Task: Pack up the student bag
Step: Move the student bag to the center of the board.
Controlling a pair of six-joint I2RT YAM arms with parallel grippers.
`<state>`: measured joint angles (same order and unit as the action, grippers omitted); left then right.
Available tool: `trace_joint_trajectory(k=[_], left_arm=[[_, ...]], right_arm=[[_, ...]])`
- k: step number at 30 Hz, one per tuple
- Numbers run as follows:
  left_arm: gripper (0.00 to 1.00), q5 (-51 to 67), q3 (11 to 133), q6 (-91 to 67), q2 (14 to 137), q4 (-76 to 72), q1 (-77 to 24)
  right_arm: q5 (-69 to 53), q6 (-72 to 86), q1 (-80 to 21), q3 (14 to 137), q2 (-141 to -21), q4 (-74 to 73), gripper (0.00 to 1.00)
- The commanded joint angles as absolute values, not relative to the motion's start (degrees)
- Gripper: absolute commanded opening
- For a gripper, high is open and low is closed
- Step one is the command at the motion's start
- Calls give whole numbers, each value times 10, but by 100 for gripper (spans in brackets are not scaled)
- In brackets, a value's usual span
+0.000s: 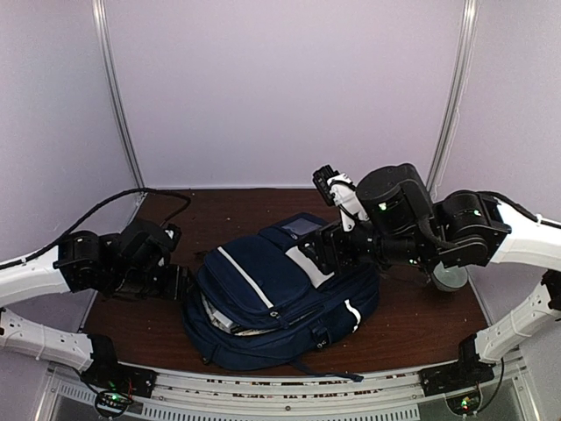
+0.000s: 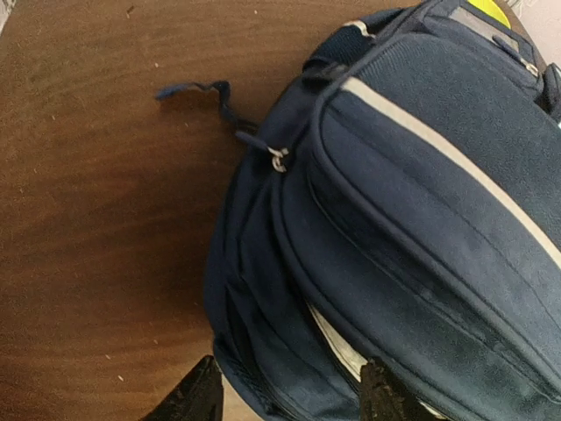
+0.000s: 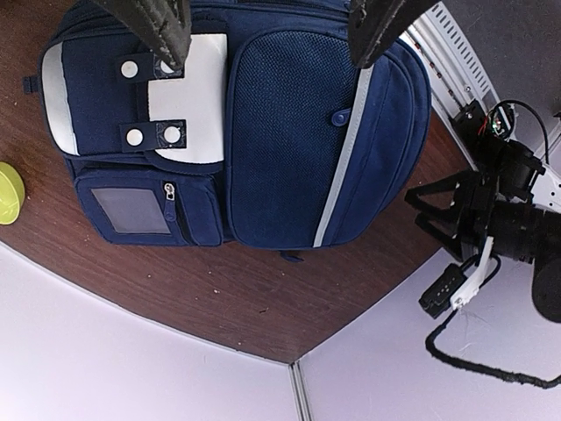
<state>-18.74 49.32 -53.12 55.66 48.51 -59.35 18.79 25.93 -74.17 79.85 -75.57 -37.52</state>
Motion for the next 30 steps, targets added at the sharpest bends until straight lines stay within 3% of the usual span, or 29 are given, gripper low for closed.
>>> trace_joint_trajectory(k=[1,7,14,22,30], left_arm=[[54,-190,497,-363,555,444,-543],[49,-131,455,-301,555,396,-485],[46,-77,427,-297,556,366,-366],[47,22,428,-282,652,314,-253],[49,79,446,-284,765,269,-244]], right_arm=[[164,255,-740,796,-759,-384,62],[101,241,-750,799,-783,-373,61],[37,213,-848,774,-839,-356,55],[67,319,-902,578,-824,-199,44],[197,404,-900,532,-871,-197,41]])
